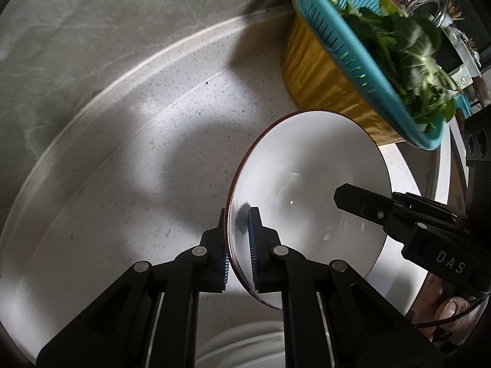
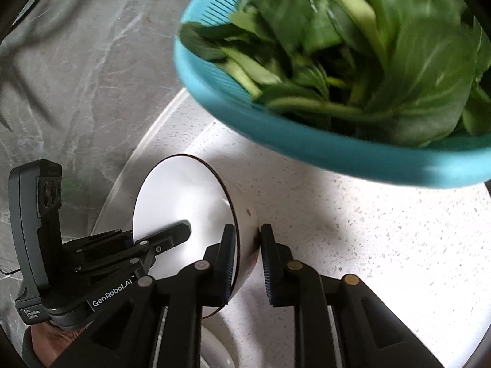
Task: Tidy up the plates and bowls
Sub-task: 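Carry the pink-flower bowl with both grippers over the stacked white bowls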
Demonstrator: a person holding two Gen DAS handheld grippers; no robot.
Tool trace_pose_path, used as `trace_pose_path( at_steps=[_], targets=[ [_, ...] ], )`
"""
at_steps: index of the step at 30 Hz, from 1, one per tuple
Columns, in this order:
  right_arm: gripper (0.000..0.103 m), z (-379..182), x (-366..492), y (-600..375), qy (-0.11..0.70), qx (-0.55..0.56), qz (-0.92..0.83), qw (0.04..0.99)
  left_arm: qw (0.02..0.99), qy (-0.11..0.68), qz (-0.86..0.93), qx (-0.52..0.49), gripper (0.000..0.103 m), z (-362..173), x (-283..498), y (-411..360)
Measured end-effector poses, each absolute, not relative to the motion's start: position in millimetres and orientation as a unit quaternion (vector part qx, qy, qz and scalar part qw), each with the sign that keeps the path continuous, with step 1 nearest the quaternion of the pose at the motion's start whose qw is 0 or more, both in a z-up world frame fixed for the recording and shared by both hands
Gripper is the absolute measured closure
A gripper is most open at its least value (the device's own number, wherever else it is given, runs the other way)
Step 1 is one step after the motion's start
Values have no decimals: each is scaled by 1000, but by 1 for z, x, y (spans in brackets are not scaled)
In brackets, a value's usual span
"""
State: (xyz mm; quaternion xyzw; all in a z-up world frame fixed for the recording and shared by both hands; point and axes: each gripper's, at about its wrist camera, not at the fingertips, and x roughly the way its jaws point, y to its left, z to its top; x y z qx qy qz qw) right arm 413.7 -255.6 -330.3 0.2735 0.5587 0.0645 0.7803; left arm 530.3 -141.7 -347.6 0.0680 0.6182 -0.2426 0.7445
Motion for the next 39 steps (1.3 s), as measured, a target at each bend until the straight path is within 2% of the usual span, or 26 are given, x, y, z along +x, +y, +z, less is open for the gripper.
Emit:
trace_pose_path(
  at_steps=[16,28,39],
  targets=[
    [83,-277,388,-215,547,228,137,794,767,603,-212,47,93,-289,448,-90],
    [83,-283,342,-183,577,190,178,774,762,620,-187,19,93,-302,375,-38],
    [84,-305,325,-165,612,154,181,754,751,637,-174,23,93,-330,345,-23]
  ],
)
